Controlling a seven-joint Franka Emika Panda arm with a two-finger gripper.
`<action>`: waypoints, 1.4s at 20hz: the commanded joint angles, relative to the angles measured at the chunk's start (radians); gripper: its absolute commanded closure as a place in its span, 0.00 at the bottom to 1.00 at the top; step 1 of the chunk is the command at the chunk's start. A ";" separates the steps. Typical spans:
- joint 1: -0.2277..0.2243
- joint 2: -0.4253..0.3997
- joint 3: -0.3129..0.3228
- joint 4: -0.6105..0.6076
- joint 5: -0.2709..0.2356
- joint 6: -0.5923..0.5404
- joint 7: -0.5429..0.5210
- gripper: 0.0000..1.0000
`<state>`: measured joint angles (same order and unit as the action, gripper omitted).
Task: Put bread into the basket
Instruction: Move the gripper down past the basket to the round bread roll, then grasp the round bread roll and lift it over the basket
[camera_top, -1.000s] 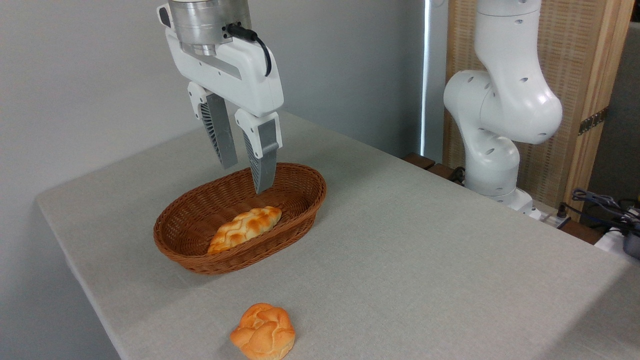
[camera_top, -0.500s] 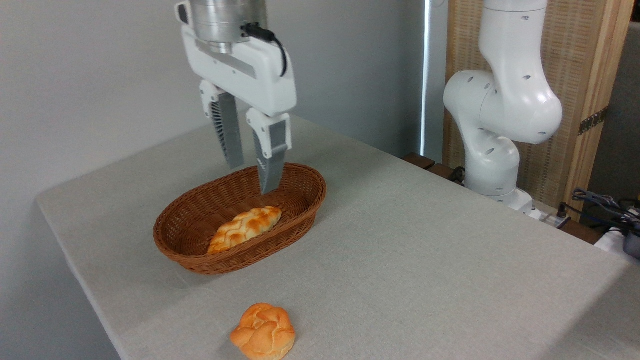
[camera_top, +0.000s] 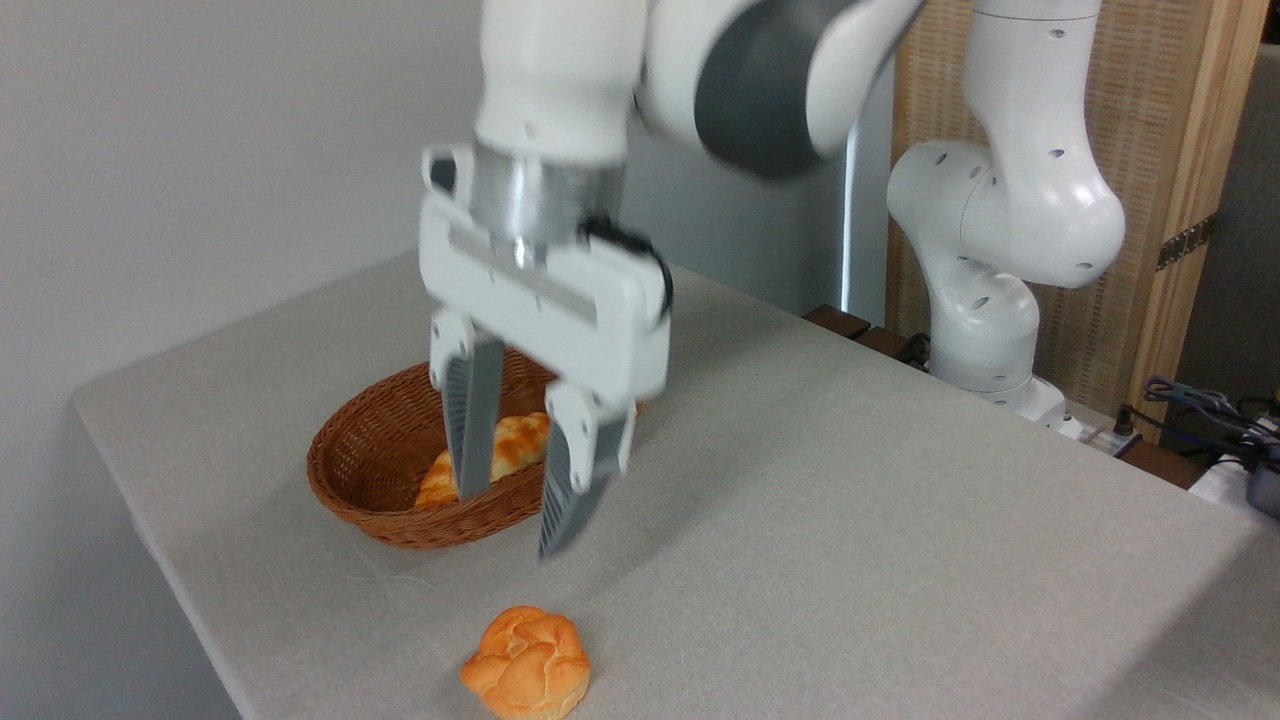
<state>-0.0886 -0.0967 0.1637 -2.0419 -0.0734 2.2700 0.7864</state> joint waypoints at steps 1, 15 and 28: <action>-0.007 0.066 0.007 -0.038 0.010 0.129 0.010 0.00; 0.006 0.172 0.000 -0.075 0.138 0.166 0.019 0.02; 0.006 0.187 -0.006 -0.075 0.124 0.163 0.024 0.66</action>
<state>-0.0864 0.0805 0.1518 -2.1034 0.0486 2.4210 0.7904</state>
